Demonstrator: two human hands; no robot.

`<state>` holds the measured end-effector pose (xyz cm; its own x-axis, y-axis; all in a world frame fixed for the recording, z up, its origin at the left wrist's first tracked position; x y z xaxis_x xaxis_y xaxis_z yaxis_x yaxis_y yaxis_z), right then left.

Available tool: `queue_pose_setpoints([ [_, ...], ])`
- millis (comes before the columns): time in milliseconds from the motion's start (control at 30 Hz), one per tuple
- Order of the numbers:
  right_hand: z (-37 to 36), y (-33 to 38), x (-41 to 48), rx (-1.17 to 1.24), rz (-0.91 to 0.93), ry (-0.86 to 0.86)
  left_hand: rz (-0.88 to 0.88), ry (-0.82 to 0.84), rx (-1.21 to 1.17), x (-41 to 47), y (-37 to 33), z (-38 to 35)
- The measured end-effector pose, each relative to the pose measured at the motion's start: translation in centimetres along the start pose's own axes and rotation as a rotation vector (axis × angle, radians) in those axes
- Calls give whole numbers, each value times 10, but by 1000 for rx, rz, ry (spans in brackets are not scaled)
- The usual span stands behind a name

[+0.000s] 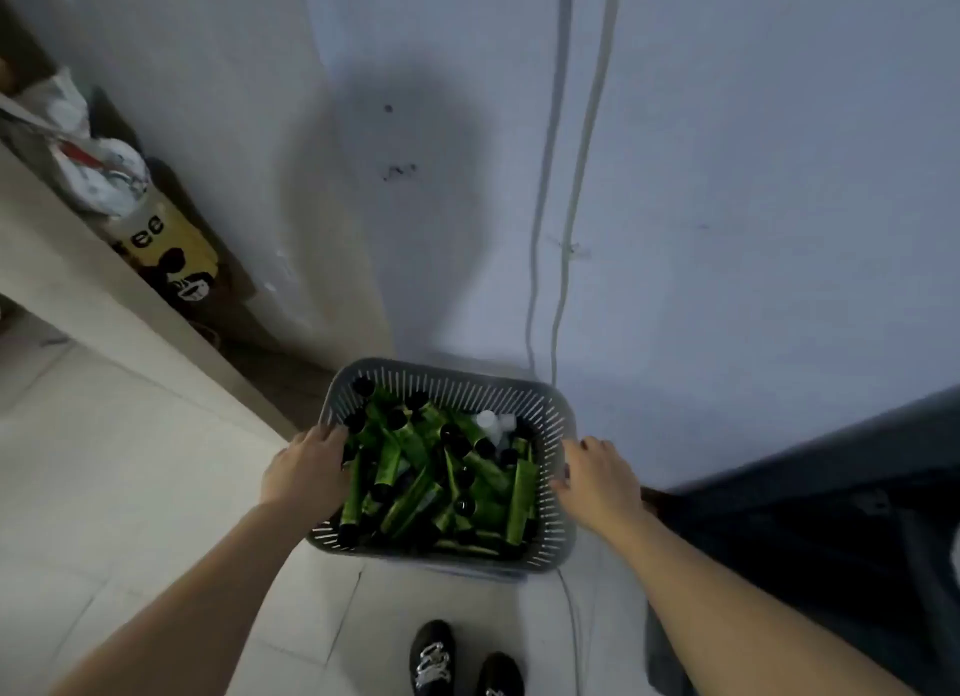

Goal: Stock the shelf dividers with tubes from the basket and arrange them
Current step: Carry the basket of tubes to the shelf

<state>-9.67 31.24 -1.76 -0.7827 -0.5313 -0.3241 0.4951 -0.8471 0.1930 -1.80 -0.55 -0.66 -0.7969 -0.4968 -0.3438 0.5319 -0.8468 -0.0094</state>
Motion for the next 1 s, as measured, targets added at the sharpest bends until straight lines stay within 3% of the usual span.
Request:
queue_pose_setpoints([
  [333,-66,-11,38,468,-374,-148,139,-25,-220,43,8,-45],
  [500,-81,-12,48,527,-484,-254,145,-28,-259,52,15,-60],
  [767,-91,-9,54,707,-554,-365,124,-18,-449,60,15,-62],
  [1000,-62,5,51,595,-480,-426,152,-39,-528,58,31,-63],
])
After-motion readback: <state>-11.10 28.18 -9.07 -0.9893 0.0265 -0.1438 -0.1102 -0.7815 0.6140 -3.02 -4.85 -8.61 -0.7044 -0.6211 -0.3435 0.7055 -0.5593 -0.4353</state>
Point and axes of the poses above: each hand's wrist, its own x-axis towards the middle knuckle, its own z-axis out of the back of the hand, y = z × x, the point moved 2 cm from there along x, towards the middle knuckle, and after that the axes turned 14 degrees about z, right-handed, at the moved point
